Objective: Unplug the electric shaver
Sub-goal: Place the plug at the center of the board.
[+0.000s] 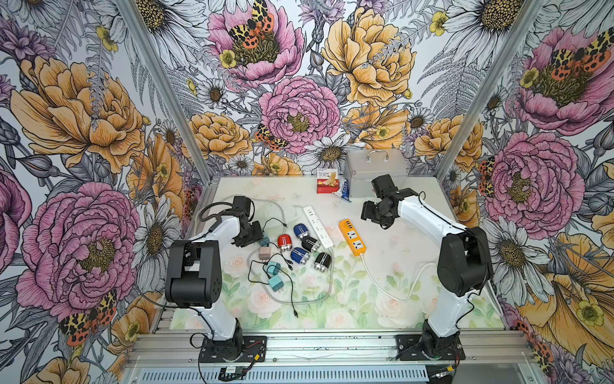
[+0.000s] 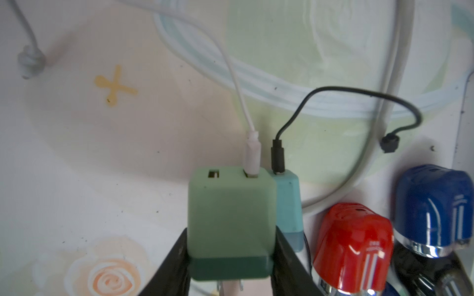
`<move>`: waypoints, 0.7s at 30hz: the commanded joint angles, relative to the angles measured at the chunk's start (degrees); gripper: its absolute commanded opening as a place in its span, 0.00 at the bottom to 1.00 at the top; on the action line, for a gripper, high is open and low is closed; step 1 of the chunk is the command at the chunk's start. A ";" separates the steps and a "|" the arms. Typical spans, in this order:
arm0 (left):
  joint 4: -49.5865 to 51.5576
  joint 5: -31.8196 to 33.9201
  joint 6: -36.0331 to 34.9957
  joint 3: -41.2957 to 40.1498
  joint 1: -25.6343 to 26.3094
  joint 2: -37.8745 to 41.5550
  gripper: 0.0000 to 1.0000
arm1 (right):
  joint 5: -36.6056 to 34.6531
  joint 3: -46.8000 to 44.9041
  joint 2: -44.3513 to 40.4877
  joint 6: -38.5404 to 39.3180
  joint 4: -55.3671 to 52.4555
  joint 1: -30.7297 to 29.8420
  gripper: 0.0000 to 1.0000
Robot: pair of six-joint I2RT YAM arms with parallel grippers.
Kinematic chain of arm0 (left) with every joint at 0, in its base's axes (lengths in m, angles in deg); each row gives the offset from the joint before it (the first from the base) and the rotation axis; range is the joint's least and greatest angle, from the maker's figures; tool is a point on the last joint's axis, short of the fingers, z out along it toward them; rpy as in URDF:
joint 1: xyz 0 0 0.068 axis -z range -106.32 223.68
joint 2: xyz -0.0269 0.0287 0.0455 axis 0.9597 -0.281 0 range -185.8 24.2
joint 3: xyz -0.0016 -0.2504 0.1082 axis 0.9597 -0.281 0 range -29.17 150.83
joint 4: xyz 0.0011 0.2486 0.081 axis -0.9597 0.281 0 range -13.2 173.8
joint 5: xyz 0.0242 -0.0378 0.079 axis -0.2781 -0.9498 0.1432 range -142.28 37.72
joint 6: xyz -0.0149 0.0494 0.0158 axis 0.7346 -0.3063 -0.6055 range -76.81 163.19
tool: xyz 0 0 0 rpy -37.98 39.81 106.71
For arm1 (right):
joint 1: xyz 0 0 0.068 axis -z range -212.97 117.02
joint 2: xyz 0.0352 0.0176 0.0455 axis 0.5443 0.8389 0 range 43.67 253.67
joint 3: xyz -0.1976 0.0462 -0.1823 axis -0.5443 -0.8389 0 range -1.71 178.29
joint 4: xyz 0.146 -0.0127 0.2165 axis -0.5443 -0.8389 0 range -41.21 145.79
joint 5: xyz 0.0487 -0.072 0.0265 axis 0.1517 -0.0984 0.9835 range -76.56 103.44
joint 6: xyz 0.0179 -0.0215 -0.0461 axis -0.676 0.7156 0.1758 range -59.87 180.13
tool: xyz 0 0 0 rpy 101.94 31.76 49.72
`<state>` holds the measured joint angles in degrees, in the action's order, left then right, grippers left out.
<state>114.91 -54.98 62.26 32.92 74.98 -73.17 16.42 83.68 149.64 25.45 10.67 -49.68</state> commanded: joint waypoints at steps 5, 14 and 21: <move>-1.22 1.55 -1.84 -1.79 -1.61 0.77 0.34 | 1.56 3.78 3.31 0.66 0.48 -0.45 0.68; -1.90 0.40 -2.02 -2.44 -1.74 -1.56 0.38 | 1.34 4.23 4.08 1.48 0.38 -0.43 0.67; -2.07 0.02 -1.58 -3.11 -1.98 -1.56 0.56 | -0.33 2.27 2.80 3.45 0.37 -0.43 0.69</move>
<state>114.25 -54.63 61.02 30.10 73.65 -74.67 17.65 86.54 152.59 27.09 10.67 -49.68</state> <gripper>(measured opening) 0.532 0.686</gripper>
